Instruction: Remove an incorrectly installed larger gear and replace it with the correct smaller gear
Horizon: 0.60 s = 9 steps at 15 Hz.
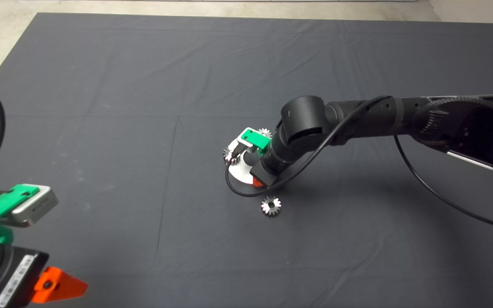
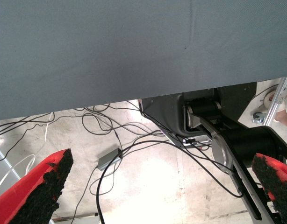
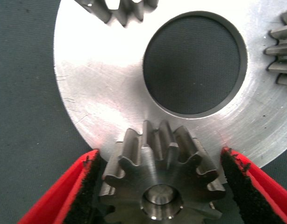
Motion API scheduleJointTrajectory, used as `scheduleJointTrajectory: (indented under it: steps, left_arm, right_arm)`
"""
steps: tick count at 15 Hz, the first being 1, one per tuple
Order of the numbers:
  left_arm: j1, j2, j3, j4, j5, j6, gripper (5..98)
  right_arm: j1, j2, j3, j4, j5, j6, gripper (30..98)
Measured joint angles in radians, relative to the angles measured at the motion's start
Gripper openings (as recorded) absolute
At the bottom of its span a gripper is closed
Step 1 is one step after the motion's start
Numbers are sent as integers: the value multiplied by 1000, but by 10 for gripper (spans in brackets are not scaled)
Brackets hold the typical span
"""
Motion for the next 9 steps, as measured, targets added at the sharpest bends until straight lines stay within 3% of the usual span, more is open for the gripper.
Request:
scheduleJointTrajectory:
  steps: [9]
  left_arm:
    - [0, 0, 0, 0, 0, 0, 982]
  right_arm:
    - [0, 0, -3, -1, 4, 0, 563]
